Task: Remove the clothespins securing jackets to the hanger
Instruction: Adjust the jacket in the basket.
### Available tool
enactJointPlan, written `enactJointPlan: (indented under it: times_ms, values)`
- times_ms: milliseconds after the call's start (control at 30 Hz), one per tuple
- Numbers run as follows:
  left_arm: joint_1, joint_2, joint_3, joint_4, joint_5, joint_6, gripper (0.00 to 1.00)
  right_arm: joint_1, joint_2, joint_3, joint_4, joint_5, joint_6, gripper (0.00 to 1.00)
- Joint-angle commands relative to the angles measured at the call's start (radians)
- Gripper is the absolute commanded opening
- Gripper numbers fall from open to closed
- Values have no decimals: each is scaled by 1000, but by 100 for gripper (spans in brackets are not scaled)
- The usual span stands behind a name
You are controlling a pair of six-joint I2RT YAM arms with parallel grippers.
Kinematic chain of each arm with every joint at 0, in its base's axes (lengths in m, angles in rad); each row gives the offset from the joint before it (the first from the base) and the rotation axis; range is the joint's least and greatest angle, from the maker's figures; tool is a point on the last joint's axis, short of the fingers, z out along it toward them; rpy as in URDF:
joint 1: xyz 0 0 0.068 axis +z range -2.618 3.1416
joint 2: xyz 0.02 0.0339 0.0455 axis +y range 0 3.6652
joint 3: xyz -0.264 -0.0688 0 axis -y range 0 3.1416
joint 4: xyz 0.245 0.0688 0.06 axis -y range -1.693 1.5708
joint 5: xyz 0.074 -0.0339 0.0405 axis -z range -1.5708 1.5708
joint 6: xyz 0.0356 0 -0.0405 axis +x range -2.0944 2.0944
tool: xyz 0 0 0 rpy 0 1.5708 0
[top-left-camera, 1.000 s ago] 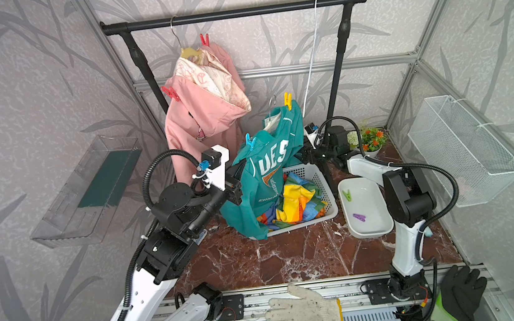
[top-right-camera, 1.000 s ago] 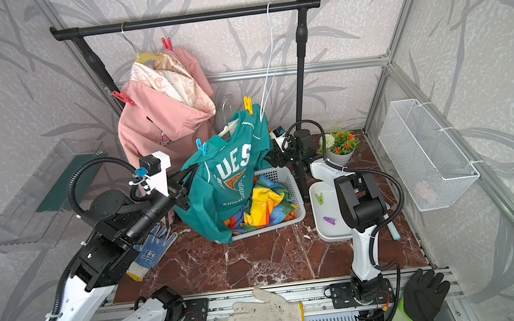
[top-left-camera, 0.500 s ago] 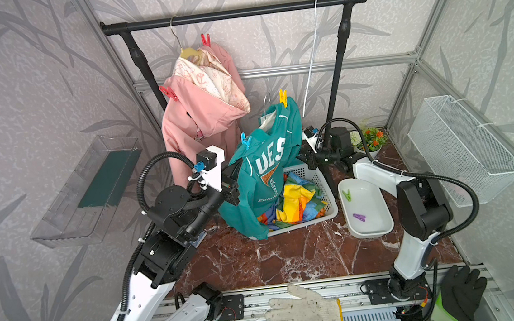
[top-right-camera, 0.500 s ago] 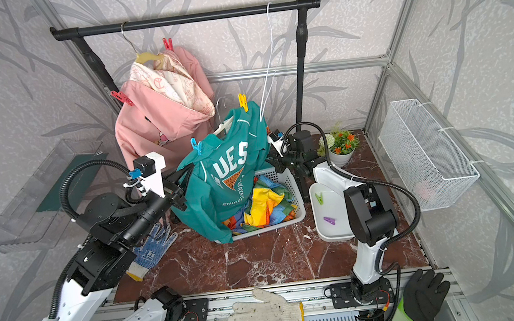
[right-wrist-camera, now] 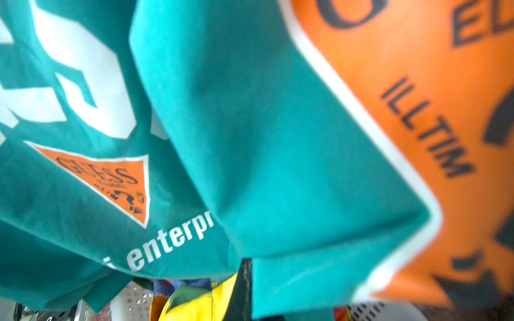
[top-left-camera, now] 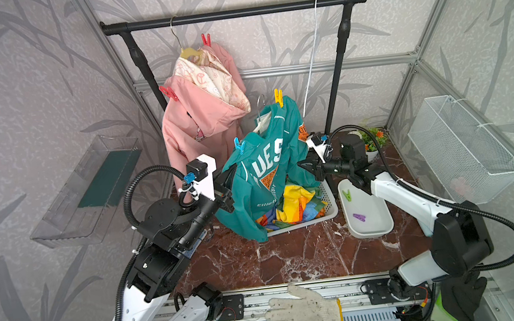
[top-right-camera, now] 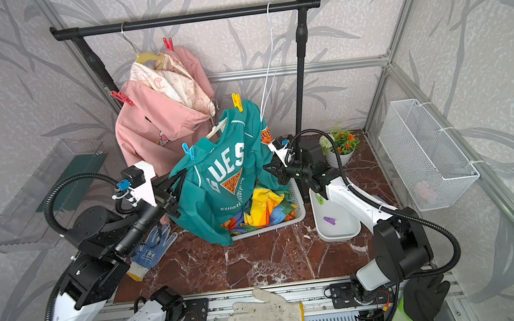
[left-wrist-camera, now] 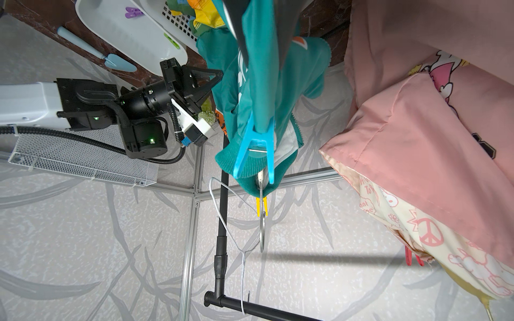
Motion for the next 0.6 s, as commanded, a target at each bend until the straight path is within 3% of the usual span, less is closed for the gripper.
enactJointPlan:
  times_ms: [0, 400, 567]
  values:
    - [-3, -19, -20, 112, -14, -40, 0, 8, -45, -77, -11, 58, 19, 0]
    - [-4, 25, -74, 114, 26, -47, 0, 8, -31, -217, 10, 164, 68, 0]
    - [-3, 19, -95, 74, 64, -35, 0, 7, -27, -220, -53, 202, 79, 6]
